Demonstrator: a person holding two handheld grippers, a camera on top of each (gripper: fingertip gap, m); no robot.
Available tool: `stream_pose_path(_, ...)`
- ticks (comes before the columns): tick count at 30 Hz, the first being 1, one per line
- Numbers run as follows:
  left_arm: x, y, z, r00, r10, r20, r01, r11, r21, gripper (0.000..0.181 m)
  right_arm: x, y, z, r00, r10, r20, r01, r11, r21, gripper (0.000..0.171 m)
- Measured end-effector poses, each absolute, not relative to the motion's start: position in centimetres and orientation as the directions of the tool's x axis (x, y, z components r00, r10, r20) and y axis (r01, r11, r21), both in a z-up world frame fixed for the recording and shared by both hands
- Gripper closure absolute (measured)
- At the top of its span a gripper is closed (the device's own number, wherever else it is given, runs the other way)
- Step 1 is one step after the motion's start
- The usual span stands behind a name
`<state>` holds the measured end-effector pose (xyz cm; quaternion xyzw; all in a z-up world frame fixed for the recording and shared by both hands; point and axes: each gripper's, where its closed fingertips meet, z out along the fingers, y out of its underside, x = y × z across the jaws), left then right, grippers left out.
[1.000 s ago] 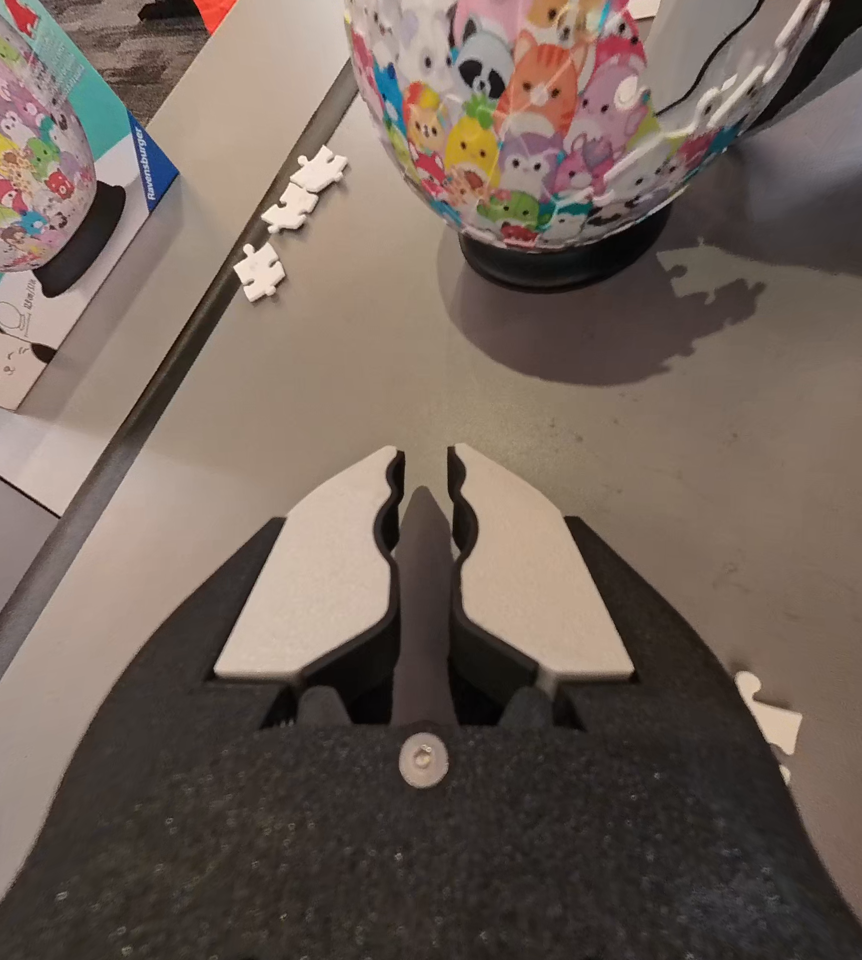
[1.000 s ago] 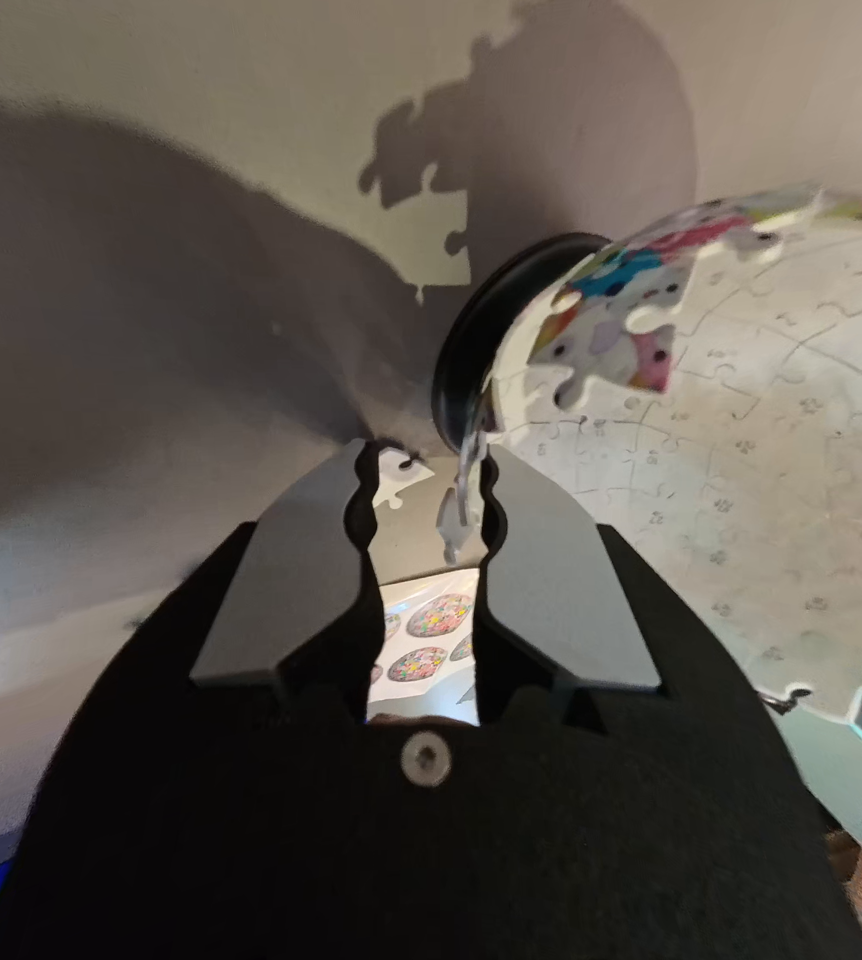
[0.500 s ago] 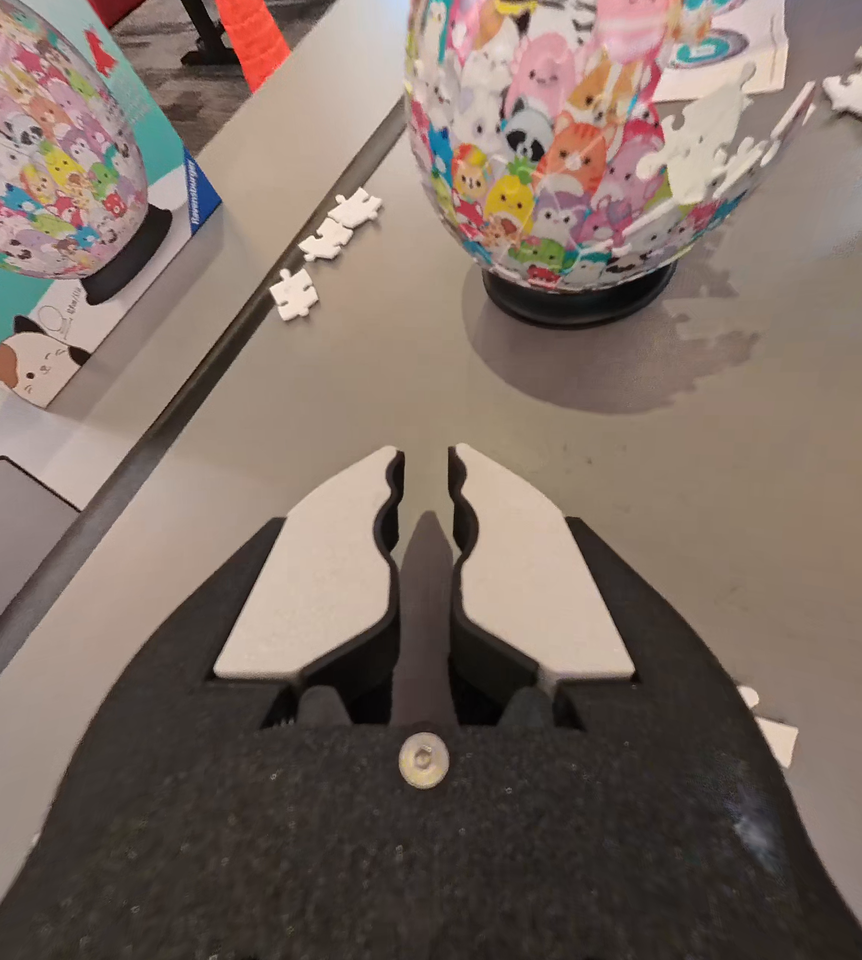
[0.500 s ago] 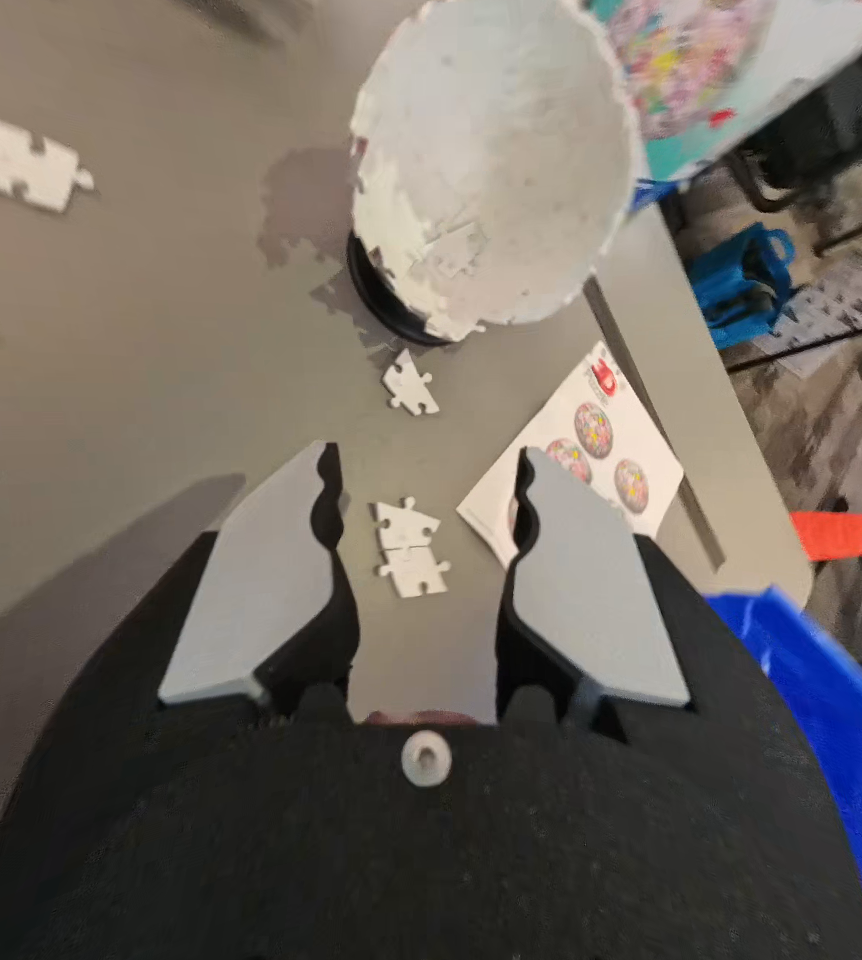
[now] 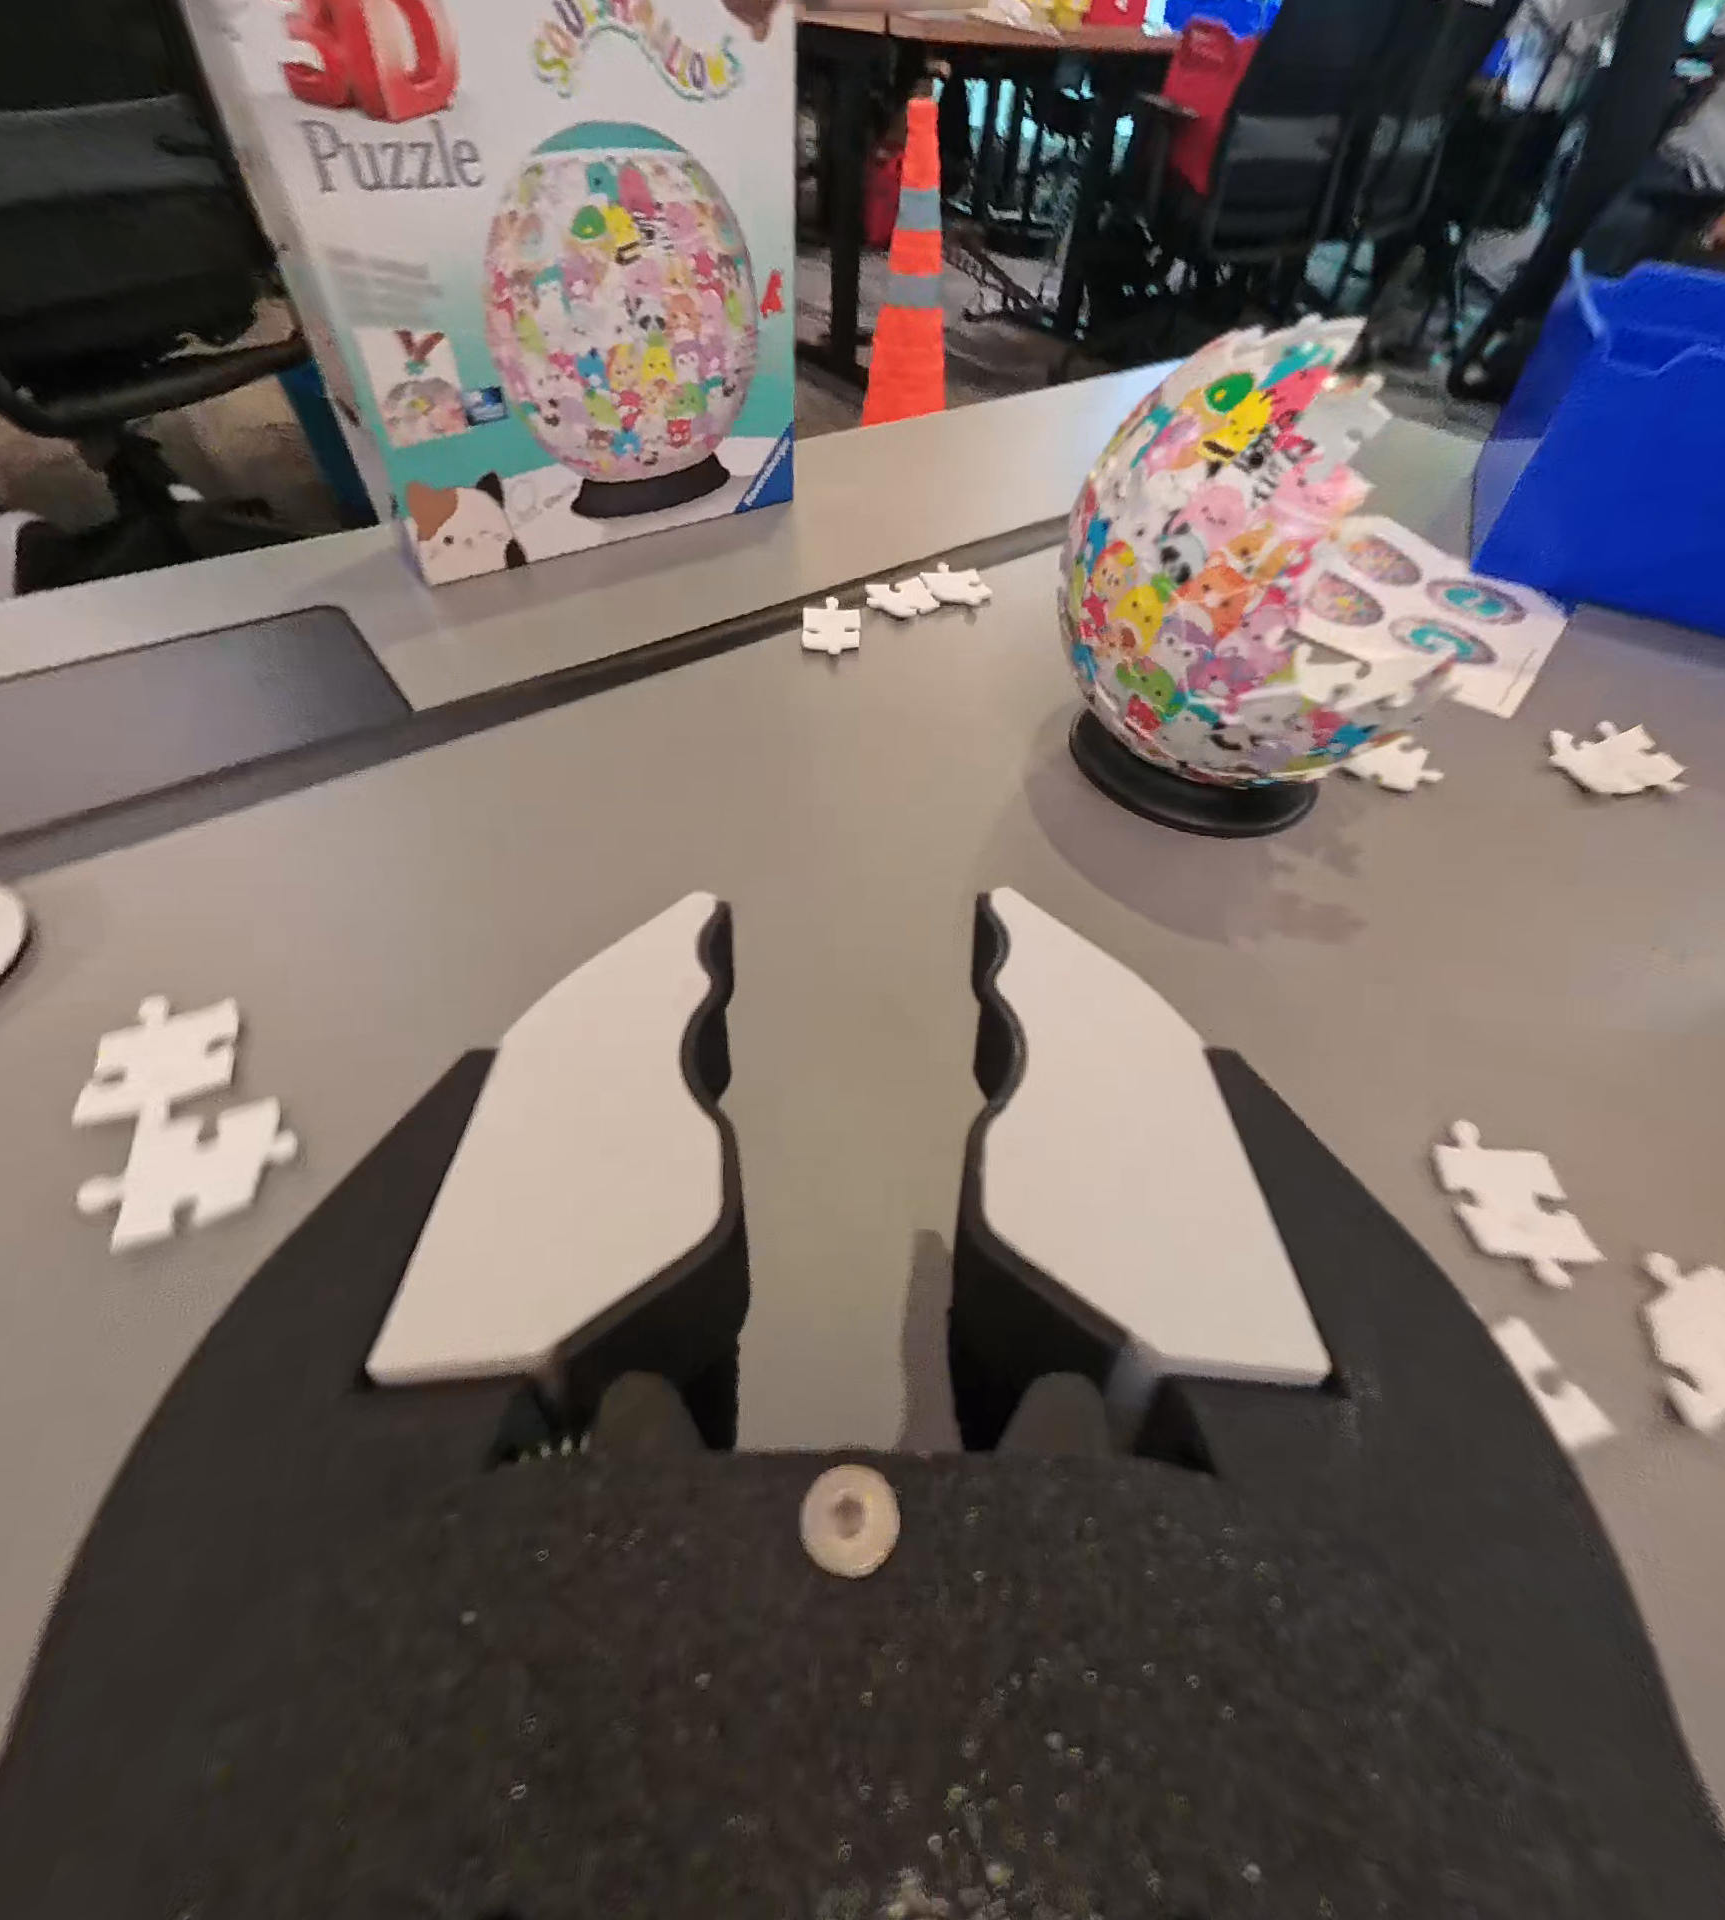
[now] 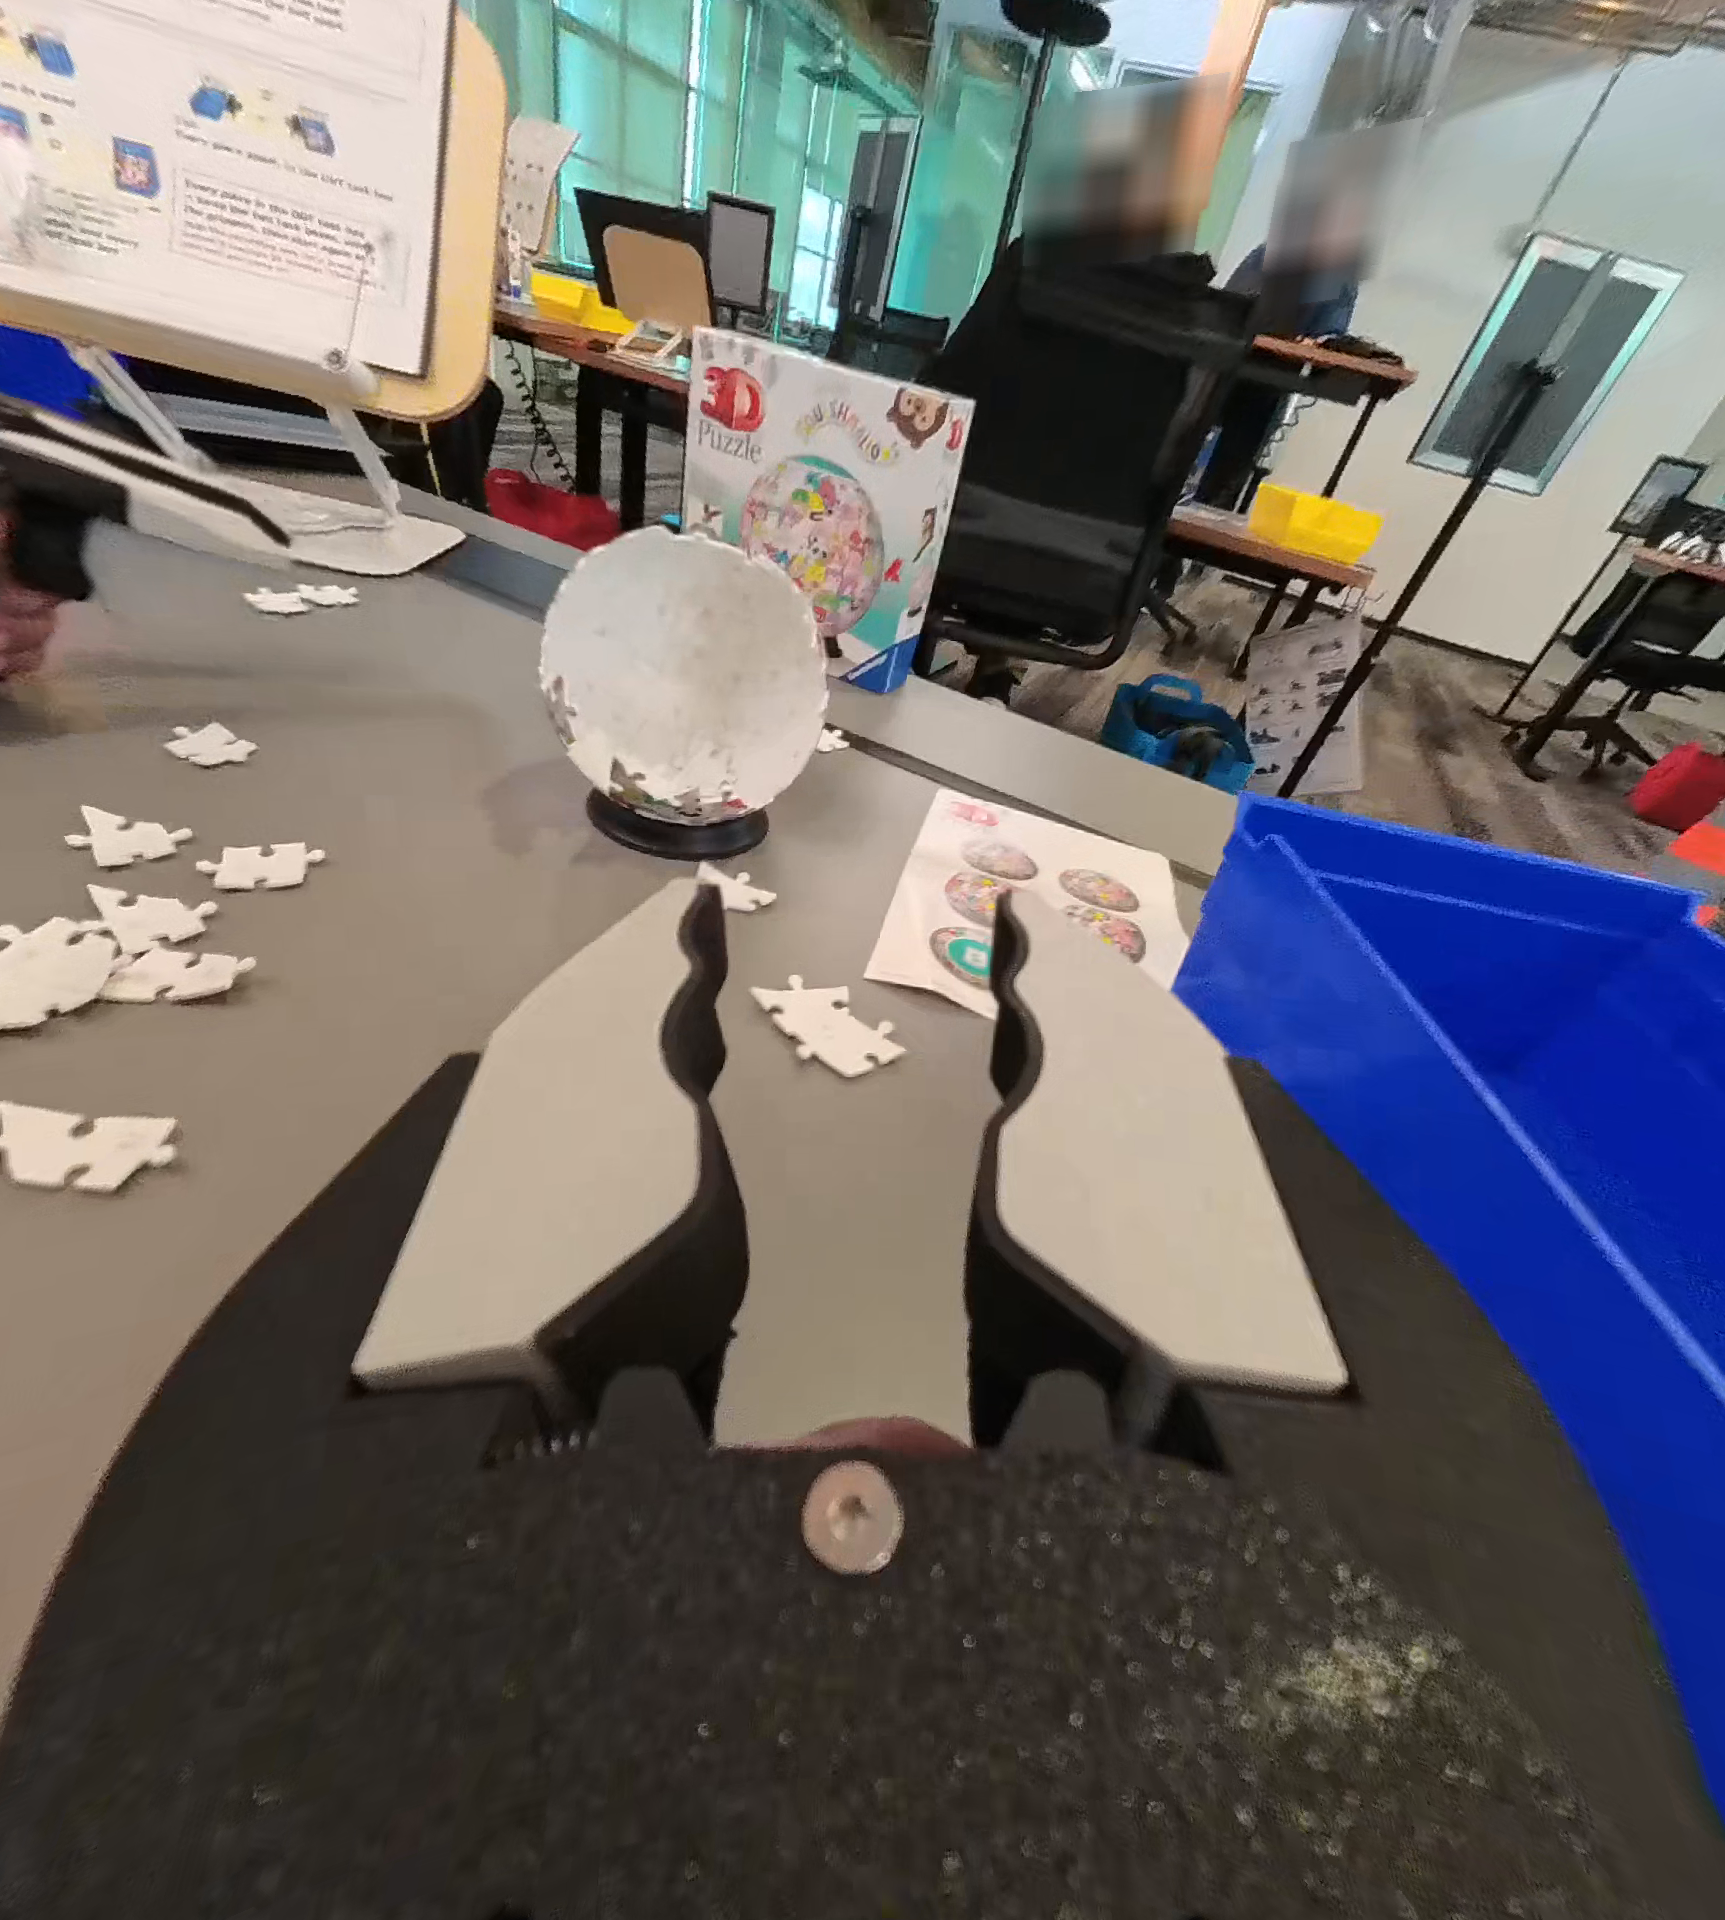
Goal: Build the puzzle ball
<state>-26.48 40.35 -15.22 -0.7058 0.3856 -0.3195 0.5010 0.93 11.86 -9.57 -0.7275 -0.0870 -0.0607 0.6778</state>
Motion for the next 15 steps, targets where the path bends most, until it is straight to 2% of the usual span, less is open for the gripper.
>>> stream_pose_path(2, -28.3, 38.4, -14.9, 0.534, -0.84, 0.097, -0.178, -0.224, -0.958, 0.128, 0.4, 11.9, -10.8, 0.978, 0.073, 0.194, 0.202, -0.122, -0.972, 0.123)
stream_pose_path(6, -32.1, 34.0, -14.0, 0.587, -0.789, 0.183, -0.058, -0.266, -0.962, 0.109, 0.3, 12.3, -16.0, 0.977, 0.093, 0.194, 0.215, -0.393, -0.894, 0.117)
stream_pose_path(9, -33.2, 31.1, -12.8, 0.582, -0.786, 0.209, 0.003, -0.255, -0.967, 0.09, -1.0, 12.3, -17.4, 0.984, 0.13, 0.122, 0.17, -0.473, -0.864, 0.114)
stream_pose_path(15, -31.2, 27.4, -10.8, 0.543, -0.83, 0.128, -0.09, -0.209, -0.974, 0.092, -3.3, 12.4, -18.4, 0.987, 0.153, -0.049, 0.042, -0.543, -0.839, 0.113)
